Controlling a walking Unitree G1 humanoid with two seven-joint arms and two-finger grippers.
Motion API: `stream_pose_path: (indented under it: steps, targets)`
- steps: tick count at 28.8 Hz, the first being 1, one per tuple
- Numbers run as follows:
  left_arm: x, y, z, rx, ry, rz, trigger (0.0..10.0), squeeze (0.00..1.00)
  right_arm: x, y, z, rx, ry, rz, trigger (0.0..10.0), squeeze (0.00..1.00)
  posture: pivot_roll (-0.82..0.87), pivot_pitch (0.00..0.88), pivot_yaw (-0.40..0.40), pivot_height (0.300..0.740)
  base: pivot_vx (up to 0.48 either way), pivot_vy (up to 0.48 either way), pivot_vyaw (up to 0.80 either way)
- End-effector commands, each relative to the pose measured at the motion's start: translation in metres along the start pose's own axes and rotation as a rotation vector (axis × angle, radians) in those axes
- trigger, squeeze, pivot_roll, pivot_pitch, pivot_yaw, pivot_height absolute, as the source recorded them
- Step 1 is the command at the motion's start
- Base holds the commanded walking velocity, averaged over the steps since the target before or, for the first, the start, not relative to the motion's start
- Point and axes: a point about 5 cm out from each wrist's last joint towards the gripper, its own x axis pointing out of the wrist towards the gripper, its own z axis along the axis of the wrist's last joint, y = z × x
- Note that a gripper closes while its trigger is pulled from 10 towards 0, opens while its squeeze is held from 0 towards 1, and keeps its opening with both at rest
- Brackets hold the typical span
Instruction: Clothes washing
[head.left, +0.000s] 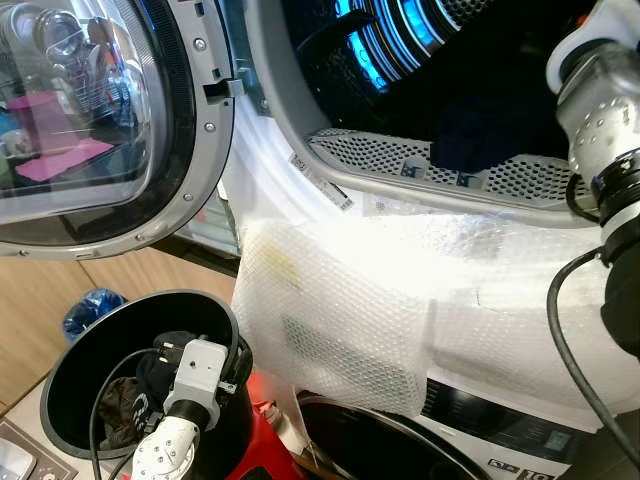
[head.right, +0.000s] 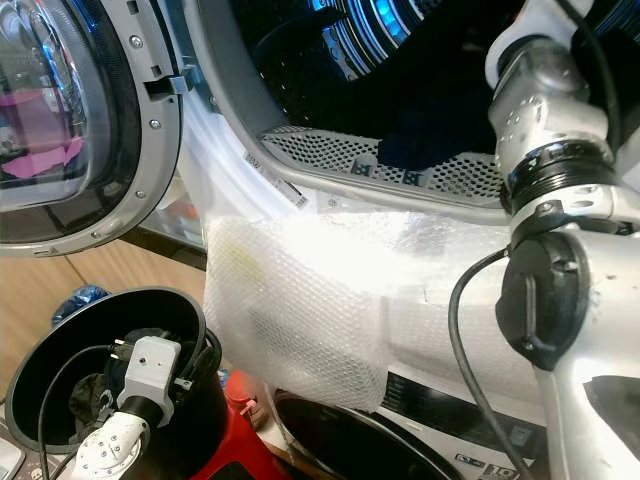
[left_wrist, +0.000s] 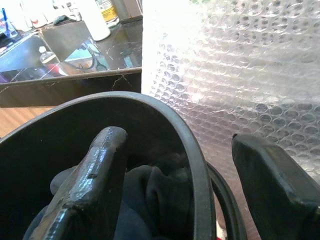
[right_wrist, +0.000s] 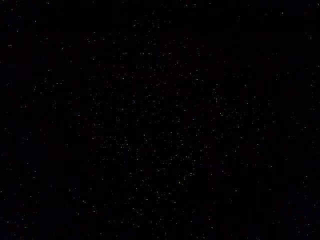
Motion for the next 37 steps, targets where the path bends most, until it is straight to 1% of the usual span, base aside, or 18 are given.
stream_pose_path:
  steps: [1,3,4,10,13,15,17,18,19,21,24,27,30,31,33,34,35,37]
  targets:
    - [-0.001,0.002,-0.002,0.012,0.016,-0.004,10.0,0.00,0.000,0.008,-0.001,-0.011,0.004,0.056,10.0,0.00,0.01,0.000,0.104,0.740,0.000,0.000,0.00]
    - [-0.001,0.002,-0.002,0.012,0.017,-0.005,10.0,0.00,0.000,0.007,-0.001,-0.042,0.001,0.068,10.0,0.00,0.01,0.000,0.104,0.740,0.000,0.000,0.00]
    - [-0.001,0.002,-0.003,0.012,0.018,-0.006,10.0,0.00,0.000,0.003,0.000,-0.081,-0.010,0.046,10.0,1.00,0.01,0.000,0.104,0.740,0.000,0.000,0.00]
    - [-0.002,0.001,-0.002,0.012,0.021,-0.017,10.0,0.00,-0.003,-0.020,0.026,-0.145,-0.127,-0.077,10.0,1.00,-0.01,0.000,0.119,0.740,0.000,0.000,0.00]
    - [-0.002,0.001,-0.002,0.011,0.021,-0.018,10.0,0.00,-0.003,-0.023,0.028,-0.165,-0.133,-0.079,10.0,1.00,-0.01,0.000,0.120,0.740,0.000,0.000,0.00]
    - [-0.003,0.001,-0.002,0.010,0.023,-0.018,10.0,0.00,-0.004,-0.027,0.026,-0.232,-0.130,-0.065,10.0,1.00,-0.01,0.000,0.118,0.740,0.000,0.000,0.00]
    - [-0.003,0.001,-0.003,0.007,0.025,-0.016,10.0,0.00,-0.004,-0.027,0.025,-0.200,-0.125,-0.049,10.0,1.00,-0.01,0.000,0.116,0.740,0.000,0.000,0.00]
    - [-0.004,0.001,-0.003,0.006,0.027,-0.016,10.0,0.00,-0.004,-0.027,0.023,-0.181,-0.125,-0.030,10.0,1.00,-0.01,0.000,0.116,0.740,0.000,0.000,0.00]
    - [-0.005,0.000,-0.004,0.004,0.030,-0.013,10.0,0.00,-0.004,-0.014,0.010,-0.166,-0.090,0.136,10.0,1.00,-0.01,0.000,0.111,0.740,0.000,0.000,0.00]
    - [-0.006,0.001,-0.005,0.001,0.034,-0.007,10.0,0.00,-0.005,-0.001,-0.002,-0.151,-0.070,0.281,10.0,1.00,-0.01,0.000,0.113,0.740,0.000,0.000,0.00]
    - [-0.006,0.001,-0.005,-0.003,0.036,-0.005,10.0,0.00,-0.009,0.006,-0.013,-0.115,-0.072,0.380,10.0,1.00,-0.02,0.000,0.116,0.740,0.000,0.000,0.00]
    - [-0.006,0.001,-0.004,-0.003,0.035,-0.008,10.0,0.00,-0.011,0.002,-0.022,-0.151,-0.070,0.362,10.0,1.00,-0.02,0.000,0.119,0.740,0.000,0.000,0.00]
    - [-0.006,0.002,-0.004,-0.004,0.037,-0.005,10.0,0.00,-0.016,-0.009,-0.031,-0.223,-0.080,0.315,10.0,0.99,-0.02,0.000,0.120,0.740,0.000,0.000,0.00]
    - [-0.006,0.002,-0.004,-0.005,0.038,-0.004,10.0,0.00,-0.017,-0.012,-0.031,-0.252,-0.091,0.293,10.0,0.00,-0.02,0.000,0.120,0.740,0.000,0.000,0.00]
    - [-0.006,0.002,-0.004,-0.006,0.040,-0.002,10.0,0.00,-0.018,-0.013,-0.032,-0.274,-0.101,0.281,10.0,0.00,-0.03,0.000,0.126,0.740,0.000,0.000,0.00]
    - [-0.004,0.002,-0.004,-0.008,0.038,-0.007,10.0,0.00,-0.018,0.002,-0.035,-0.203,-0.070,0.402,10.0,0.00,-0.03,0.000,0.130,0.740,0.000,0.000,0.00]
    - [-0.004,0.001,-0.003,-0.007,0.036,-0.012,10.0,0.00,-0.018,0.012,-0.036,-0.177,-0.052,0.483,10.0,0.00,-0.03,0.000,0.130,0.740,0.000,0.000,0.00]
    - [-0.002,0.000,-0.003,-0.002,0.032,-0.024,10.0,0.00,-0.023,0.036,-0.037,-0.204,-0.028,0.699,10.0,0.00,-0.03,0.000,0.130,0.740,0.000,0.000,0.00]
